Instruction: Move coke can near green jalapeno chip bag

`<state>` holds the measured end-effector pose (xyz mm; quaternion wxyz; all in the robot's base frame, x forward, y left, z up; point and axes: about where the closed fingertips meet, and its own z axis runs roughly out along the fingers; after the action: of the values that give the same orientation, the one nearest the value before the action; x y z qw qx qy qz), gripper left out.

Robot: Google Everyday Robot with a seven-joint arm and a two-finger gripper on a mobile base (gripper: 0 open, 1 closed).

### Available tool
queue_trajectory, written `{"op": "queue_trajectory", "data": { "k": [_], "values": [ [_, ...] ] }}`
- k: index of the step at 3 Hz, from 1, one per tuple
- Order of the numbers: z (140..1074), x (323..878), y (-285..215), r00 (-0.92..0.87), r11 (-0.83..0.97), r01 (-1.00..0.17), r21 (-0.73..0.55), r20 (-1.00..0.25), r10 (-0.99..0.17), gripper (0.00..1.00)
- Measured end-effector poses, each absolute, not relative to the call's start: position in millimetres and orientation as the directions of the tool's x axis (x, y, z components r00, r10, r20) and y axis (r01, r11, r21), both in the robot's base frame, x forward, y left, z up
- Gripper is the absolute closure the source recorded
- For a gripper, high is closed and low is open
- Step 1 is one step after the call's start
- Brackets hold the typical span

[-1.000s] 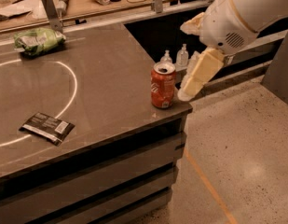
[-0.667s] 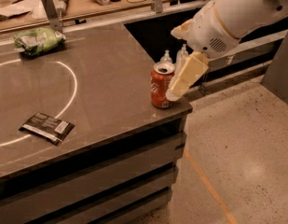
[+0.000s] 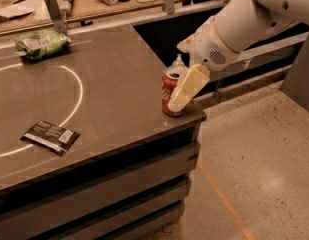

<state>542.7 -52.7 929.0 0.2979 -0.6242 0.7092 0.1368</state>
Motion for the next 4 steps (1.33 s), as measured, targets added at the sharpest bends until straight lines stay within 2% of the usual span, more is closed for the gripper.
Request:
{"op": "queue_trajectory", "data": {
  "k": [1, 3, 4],
  "values": [
    [918.3, 547.9, -48.8, -0.058, 0.192, -0.968, -0.162, -0.597, -0.800, 0.12],
    [914.3, 554.0, -40.8, -0.047, 0.179, -0.970, -0.165, -0.594, -0.803, 0.59],
    [924.9, 560.7, -30.8, -0.007, 0.141, -0.975, -0.172, -0.608, -0.794, 0.90]
  ]
}}
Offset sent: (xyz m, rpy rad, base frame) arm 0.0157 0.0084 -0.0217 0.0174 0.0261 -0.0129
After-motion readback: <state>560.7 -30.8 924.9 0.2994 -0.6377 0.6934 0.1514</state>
